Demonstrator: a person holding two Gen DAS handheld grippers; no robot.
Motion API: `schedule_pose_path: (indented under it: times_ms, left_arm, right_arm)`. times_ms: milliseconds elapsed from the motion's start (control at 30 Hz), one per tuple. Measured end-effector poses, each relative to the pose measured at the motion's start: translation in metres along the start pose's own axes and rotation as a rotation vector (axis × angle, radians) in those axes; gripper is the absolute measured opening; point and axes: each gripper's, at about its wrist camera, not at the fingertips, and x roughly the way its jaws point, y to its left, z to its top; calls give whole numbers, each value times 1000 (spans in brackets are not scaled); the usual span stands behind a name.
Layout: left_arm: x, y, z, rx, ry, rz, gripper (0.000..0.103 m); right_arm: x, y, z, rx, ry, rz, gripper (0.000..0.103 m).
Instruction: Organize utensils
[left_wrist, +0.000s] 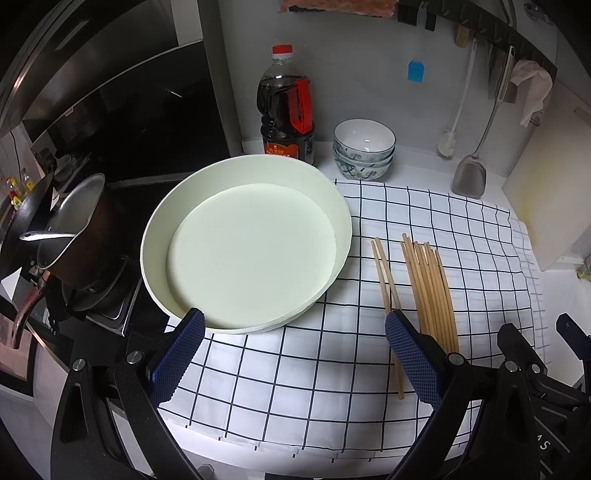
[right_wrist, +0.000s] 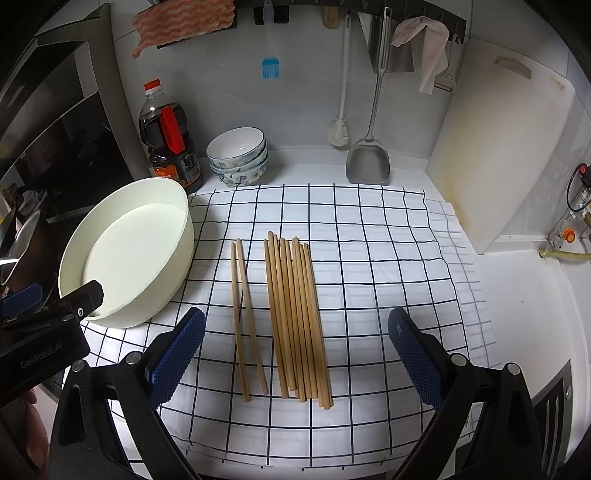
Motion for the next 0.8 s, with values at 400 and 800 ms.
schedule_pose_path:
  times_ms: [400, 800]
  left_arm:
    - [0, 1, -1, 1, -1, -2, 96]
    - [1, 1, -2, 0, -3, -2, 96]
  right_arm:
    - [0, 0, 0, 4, 1, 2, 95]
    - [0, -1, -1, 9, -1, 4, 95]
